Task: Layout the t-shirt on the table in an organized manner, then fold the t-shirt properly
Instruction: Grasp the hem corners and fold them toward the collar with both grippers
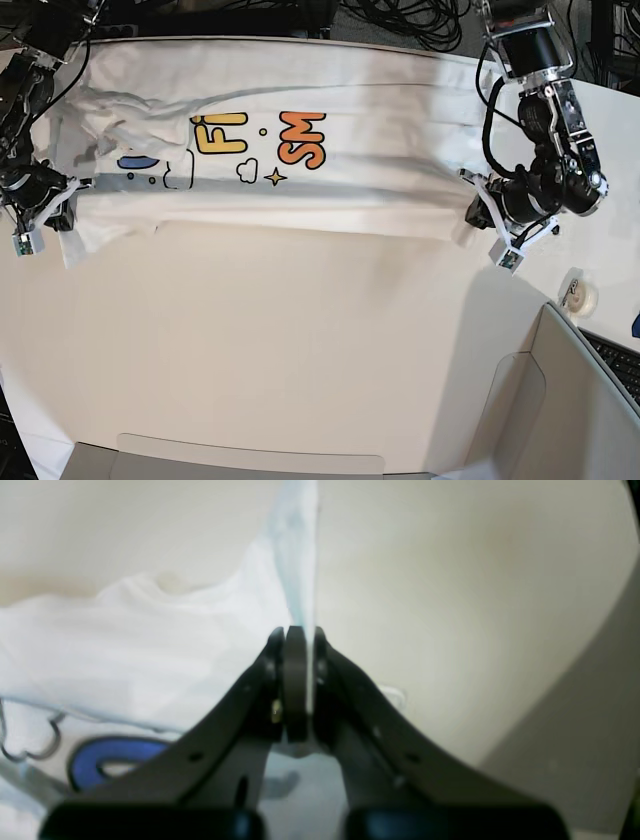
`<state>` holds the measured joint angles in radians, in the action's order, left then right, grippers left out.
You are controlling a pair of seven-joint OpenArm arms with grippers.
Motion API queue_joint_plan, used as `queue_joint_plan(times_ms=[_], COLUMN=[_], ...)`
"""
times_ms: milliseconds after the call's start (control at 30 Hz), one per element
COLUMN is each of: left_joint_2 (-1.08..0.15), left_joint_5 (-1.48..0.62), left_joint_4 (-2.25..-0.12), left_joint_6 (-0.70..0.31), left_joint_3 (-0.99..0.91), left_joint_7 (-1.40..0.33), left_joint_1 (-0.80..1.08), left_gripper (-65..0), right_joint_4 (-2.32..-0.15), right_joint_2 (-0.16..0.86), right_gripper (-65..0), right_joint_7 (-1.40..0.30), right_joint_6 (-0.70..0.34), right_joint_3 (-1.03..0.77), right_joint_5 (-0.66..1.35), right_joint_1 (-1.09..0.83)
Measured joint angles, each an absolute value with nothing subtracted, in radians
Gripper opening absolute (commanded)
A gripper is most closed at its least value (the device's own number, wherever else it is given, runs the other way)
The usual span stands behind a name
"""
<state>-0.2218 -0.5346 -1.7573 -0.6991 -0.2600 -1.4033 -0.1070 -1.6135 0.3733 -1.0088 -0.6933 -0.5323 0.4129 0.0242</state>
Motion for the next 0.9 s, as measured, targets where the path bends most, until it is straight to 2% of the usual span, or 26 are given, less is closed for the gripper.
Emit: queue_joint_plan(times_ms=[300, 733, 833, 900], left_joint_2=[-0.224, -0.222, -0.224, -0.224], left_joint_5=[-0.538, -0.527, -0.527, -0.527], left_joint_4=[-1.868, -1.86, -1.86, -1.86], left_joint_6=[-0.7, -0.699, -0.699, -0.699], left_joint_3=[-0.263, -0.26, -0.259, -0.259], left_joint_7=[-1.388, -1.403, -1.403, -1.407], left_joint_1=[-0.013, 0.086, 0.091, 0.093], left_gripper=[-65.0, -64.9, -58.8, -51.9], right_joint_4=[-1.734, -1.733, -1.732, -1.732], right_joint_2=[0.312, 0.249, 0.249, 0.249], right_gripper=[-65.0, -65.0, -65.0, -61.3], right_joint_7=[-1.01, -1.01, -1.011, -1.008], right_joint_6=[-0.693, -0.693, -0.693, -0.693], right_joint_3=[-0.691, -0.699, -0.699, -0.699], right_joint_5=[0.417, 0.399, 0.398, 0.399], right_joint_1=[-0.12, -0.197, -0.208, -0.214])
